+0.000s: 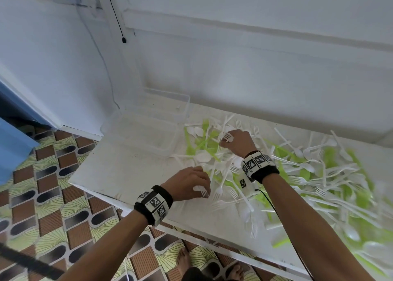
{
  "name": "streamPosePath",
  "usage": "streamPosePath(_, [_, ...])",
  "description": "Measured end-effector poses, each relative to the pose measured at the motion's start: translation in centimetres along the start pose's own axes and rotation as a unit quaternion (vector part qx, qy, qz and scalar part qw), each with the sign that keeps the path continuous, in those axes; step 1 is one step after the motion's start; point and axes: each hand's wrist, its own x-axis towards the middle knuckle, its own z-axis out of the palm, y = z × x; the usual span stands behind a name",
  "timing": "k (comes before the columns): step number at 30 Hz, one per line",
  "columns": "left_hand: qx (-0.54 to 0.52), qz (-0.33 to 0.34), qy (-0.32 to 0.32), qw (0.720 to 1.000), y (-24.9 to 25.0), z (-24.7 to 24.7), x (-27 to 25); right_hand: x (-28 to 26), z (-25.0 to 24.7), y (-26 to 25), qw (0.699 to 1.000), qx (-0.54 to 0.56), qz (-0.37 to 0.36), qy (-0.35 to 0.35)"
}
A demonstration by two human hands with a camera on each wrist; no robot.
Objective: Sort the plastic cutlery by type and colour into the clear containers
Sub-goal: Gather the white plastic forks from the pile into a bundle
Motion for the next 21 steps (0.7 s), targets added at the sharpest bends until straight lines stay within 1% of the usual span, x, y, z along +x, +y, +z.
streamPosePath(3, [-0.097, -0.034, 0.073, 0.992, 0.4, -1.8, 1.0, 0.5, -1.4, 0.6, 0.999, -0.006, 0.046, 0.020])
streamPosePath(5, [-0.136, -0.048, 0.136, 0.980, 0.4, -3.0, 1.9, 0.9, -2.3, 1.0, 0.997, 0.005, 0.060, 0.043])
streamPosePath(7, [-0.162, -0.077, 0.175, 0.968, 0.3, -4.1, 3.0, 1.1, -3.1, 1.2, 0.995, 0.024, 0.068, 0.070])
streamPosePath(10, [-0.180, -0.129, 0.193, 0.956, -0.7, -5.0, 4.7, 1.2, -3.9, 1.3, 0.992, 0.007, 0.036, 0.119])
streamPosePath(13, [-0.182, -0.172, 0.218, 0.943, -2.0, -5.1, 6.2, 1.6, -4.1, 1.3, 0.987, 0.031, 0.000, 0.158])
streamPosePath(15, [-0.213, -0.207, 0.244, 0.923, -2.5, -5.2, 7.2, 1.9, -4.0, 1.2, 0.983, 0.056, -0.015, 0.172])
streamPosePath(17, [-0.258, -0.250, 0.272, 0.893, -2.9, -5.3, 8.2, 2.2, -3.7, 1.2, 0.979, 0.093, -0.020, 0.180])
streamPosePath(19, [-0.282, -0.299, 0.272, 0.870, -3.6, -5.4, 9.2, 2.4, -3.2, 1.1, 0.972, 0.130, -0.030, 0.194])
streamPosePath(21, [-0.280, -0.337, 0.255, 0.862, -4.6, -5.4, 10.0, 2.8, -2.7, 1.1, 0.962, 0.161, -0.030, 0.218])
